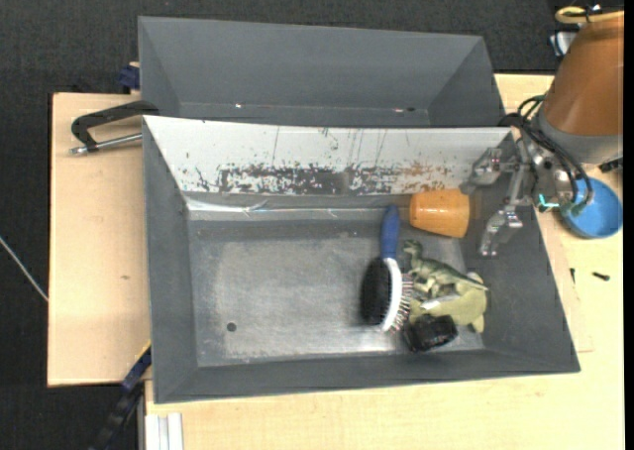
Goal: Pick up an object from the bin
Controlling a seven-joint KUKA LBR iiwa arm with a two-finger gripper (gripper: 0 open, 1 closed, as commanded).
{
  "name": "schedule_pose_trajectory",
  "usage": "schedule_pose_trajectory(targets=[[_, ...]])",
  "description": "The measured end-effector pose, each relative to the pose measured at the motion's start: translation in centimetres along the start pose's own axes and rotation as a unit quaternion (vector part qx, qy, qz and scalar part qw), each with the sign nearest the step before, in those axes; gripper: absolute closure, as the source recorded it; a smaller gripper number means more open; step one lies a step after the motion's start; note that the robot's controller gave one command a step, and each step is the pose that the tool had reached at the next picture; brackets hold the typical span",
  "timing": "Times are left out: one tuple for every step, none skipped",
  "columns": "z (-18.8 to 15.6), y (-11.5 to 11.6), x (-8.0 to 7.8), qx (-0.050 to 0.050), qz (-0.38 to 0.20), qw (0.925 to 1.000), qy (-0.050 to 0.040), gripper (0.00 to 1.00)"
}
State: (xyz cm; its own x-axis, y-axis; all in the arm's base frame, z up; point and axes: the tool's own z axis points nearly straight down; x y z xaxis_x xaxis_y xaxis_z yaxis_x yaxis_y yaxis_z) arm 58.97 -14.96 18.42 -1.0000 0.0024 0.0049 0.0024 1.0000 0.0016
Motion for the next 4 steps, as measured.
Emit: schedule_pose_trajectory(targets=[[5.6,0.45,-0.84,0.002,-0.124,0.9922,-0.013,0.0],[5.73,0.88,-0.78,-0.002,-0.126,0.992,-0.0098,1.0],[5.85,0.58,-0.65,0.0,-0.125,0.9921,-0.0078,0.0],[5.82,0.9,-0.69,-0.002,-0.126,0.992,-0.0078,1.0]])
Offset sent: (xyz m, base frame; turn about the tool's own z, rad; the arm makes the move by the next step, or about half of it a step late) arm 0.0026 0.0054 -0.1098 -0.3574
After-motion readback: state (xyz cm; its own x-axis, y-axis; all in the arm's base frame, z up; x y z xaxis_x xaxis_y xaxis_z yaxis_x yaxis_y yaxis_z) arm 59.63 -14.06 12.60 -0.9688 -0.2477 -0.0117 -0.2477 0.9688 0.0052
